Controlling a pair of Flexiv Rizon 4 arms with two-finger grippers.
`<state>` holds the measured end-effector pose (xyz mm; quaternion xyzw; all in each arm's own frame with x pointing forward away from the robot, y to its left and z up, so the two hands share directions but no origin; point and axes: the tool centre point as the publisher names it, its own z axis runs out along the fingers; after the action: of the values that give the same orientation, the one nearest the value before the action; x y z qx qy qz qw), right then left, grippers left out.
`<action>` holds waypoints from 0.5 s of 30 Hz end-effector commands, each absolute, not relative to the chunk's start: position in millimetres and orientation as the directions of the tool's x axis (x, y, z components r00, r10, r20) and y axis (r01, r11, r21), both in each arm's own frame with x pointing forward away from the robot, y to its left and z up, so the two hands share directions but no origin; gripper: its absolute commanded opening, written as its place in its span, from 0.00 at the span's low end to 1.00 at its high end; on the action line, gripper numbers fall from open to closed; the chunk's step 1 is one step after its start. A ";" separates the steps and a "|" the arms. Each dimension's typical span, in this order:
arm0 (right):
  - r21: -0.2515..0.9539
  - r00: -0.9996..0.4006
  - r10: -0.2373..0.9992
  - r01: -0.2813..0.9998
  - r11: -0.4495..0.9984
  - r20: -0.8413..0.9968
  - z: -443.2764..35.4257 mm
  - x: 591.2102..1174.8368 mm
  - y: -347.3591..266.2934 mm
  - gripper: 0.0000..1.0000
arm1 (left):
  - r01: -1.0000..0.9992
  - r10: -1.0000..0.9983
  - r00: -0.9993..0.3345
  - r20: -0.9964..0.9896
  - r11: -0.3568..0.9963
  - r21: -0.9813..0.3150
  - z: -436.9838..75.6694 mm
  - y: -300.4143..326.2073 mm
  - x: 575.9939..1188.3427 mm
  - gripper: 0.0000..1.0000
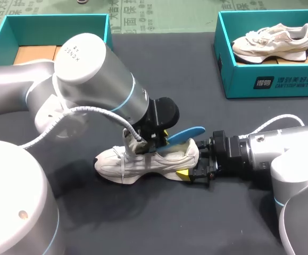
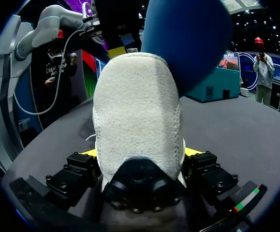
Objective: Take the shoe out of the shoebox, open the shoe tongue, remove and reinsert the insole, then place the shoe into the shoebox
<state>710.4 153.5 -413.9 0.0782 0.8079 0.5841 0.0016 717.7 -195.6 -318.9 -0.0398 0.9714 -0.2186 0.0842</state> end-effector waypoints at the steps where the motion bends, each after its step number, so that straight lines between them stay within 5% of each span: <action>1: 0.942 -0.988 0.130 0.126 0.310 0.089 -416.3 709.4 155.6 0.00 | -0.037 -0.117 -0.982 -0.150 0.891 -0.452 -312.3 -183.1 710.3 0.26; 15: 0.942 -0.988 0.130 0.126 0.310 0.089 -416.3 709.4 155.6 0.00 | -0.111 -0.237 -0.951 -0.197 0.859 -0.500 -296.4 -199.9 701.7 0.40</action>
<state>710.4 153.5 -413.9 0.0782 0.8079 0.5841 0.0016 703.7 -192.8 -296.7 -0.0842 0.9559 -0.2563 0.1158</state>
